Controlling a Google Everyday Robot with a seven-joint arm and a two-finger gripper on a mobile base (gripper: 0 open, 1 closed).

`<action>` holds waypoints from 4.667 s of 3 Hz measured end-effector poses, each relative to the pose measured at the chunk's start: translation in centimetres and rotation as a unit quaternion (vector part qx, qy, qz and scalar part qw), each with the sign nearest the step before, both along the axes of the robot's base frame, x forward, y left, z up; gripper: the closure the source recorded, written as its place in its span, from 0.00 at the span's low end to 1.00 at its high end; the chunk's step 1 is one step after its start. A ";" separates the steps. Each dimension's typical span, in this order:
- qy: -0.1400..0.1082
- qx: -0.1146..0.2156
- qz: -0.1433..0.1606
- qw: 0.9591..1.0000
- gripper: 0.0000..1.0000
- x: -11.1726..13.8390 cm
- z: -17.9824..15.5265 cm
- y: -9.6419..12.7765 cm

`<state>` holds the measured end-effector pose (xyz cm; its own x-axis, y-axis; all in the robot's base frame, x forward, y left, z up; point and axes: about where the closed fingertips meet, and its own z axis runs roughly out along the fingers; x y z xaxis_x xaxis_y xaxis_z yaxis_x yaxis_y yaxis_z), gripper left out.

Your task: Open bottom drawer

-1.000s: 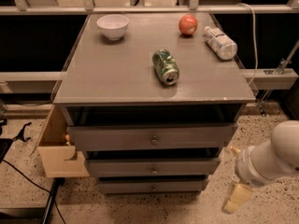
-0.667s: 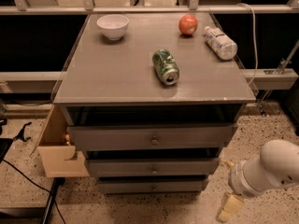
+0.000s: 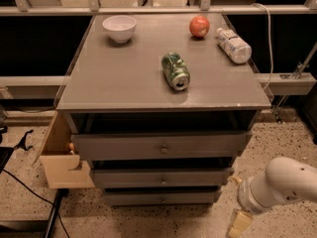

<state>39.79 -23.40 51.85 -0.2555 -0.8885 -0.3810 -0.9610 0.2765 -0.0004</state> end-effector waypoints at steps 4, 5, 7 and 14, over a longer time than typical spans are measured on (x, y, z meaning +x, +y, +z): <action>0.025 0.035 0.035 0.998 0.00 1.4 -18.2 1.4; 0.020 0.033 0.038 0.999 0.00 1.9 -19.7 1.7; 0.001 0.051 0.041 0.998 0.00 3.7 -24.0 2.1; -0.101 0.137 0.079 0.982 0.00 10.9 -30.5 4.9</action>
Offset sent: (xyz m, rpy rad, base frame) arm 0.0259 0.0122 -0.1842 0.0475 0.0197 0.0964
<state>50.73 -18.51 21.36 -0.0184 -0.7686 -0.6394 -0.9799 0.1408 -0.1411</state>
